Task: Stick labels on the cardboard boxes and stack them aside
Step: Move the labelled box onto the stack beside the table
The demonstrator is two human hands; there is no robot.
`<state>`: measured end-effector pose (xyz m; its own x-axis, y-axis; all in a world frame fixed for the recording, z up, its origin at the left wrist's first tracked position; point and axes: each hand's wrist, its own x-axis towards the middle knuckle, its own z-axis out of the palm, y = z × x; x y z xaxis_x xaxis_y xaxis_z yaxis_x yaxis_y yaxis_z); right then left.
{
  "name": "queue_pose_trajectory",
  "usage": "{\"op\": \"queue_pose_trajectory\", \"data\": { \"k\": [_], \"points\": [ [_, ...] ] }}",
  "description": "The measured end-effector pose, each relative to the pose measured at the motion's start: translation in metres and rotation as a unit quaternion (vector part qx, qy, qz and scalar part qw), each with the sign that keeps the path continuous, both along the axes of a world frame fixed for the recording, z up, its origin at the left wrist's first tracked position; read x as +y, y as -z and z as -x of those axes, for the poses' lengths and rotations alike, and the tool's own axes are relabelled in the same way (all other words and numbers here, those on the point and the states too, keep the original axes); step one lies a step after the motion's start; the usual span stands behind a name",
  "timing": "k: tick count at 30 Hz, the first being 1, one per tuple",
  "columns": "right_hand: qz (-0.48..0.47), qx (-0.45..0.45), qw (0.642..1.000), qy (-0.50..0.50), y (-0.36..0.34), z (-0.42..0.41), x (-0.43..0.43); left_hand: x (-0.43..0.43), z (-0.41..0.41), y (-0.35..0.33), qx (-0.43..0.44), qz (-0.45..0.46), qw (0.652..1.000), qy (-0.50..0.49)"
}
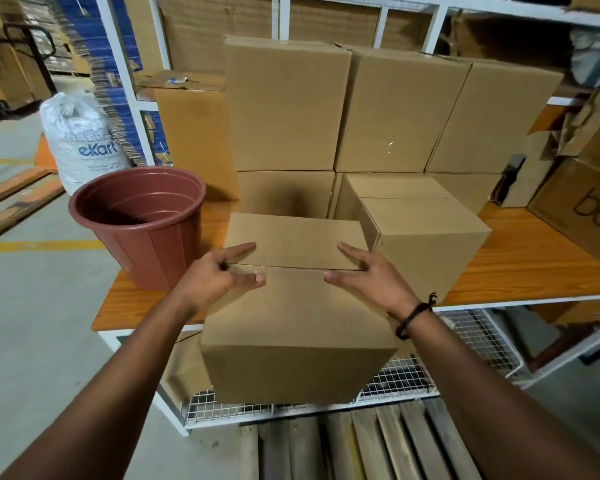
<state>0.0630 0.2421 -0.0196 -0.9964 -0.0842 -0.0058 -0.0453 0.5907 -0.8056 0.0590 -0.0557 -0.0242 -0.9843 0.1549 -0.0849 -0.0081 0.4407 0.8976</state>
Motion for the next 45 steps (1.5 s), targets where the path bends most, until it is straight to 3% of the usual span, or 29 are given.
{"op": "queue_pose_trajectory", "data": {
  "k": [10, 16, 24, 33, 45],
  "points": [
    [-0.013, 0.019, 1.000, 0.017, 0.023, -0.105, 0.111, 0.108, -0.090, 0.013, 0.015, 0.016, 0.999, 0.034],
    [-0.017, -0.005, 0.999, 0.039, 0.024, -0.169, 0.242, 0.241, -0.143, 0.020, 0.010, 0.025, 0.997, 0.070],
    [-0.009, -0.020, 0.995, 0.099, 0.010, -0.211, 0.381, 0.389, -0.157, 0.027, -0.028, -0.023, 0.993, 0.116],
    [-0.014, -0.003, 0.987, 0.157, -0.006, -0.166, 0.507, 0.528, -0.089, 0.003, 0.008, -0.027, 0.985, 0.172],
    [-0.059, -0.011, 0.974, 0.217, -0.034, 0.014, 0.666, 0.698, 0.118, -0.016, 0.031, -0.016, 0.981, 0.190]
  ]
}}
